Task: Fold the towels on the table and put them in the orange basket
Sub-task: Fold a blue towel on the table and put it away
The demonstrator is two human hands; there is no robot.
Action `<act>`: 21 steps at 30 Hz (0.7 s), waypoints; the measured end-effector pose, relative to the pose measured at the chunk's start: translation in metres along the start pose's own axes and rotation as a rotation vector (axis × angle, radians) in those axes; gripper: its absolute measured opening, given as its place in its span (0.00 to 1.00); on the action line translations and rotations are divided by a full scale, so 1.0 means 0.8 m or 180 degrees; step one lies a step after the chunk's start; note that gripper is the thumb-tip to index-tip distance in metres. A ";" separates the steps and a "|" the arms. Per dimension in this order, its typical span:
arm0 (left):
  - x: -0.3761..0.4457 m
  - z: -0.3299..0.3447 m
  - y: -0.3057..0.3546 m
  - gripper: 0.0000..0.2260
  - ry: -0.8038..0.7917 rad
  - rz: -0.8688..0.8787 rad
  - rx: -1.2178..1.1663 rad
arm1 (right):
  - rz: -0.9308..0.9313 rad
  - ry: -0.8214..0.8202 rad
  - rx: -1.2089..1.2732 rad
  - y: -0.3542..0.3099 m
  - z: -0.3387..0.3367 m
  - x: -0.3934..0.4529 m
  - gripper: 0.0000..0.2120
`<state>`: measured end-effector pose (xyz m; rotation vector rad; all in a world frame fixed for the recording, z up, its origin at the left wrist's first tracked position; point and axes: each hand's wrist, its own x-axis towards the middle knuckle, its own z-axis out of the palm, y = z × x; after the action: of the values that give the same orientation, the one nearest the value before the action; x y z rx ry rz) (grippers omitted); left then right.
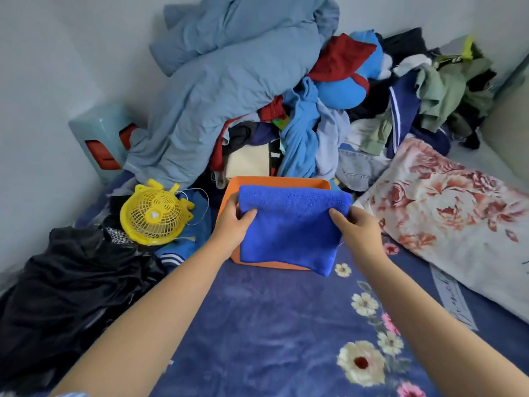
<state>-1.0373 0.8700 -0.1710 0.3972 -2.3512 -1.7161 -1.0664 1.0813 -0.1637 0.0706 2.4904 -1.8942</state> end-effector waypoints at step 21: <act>0.298 0.042 -0.186 0.15 0.0194 -0.1211 0.1293 | 0.0672 -0.0086 -0.1336 0.108 0.228 0.262 0.08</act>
<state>-1.2584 0.7780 -0.3212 1.0039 -2.7056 -1.3122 -1.2754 0.9346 -0.3031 0.2858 2.6764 -1.2610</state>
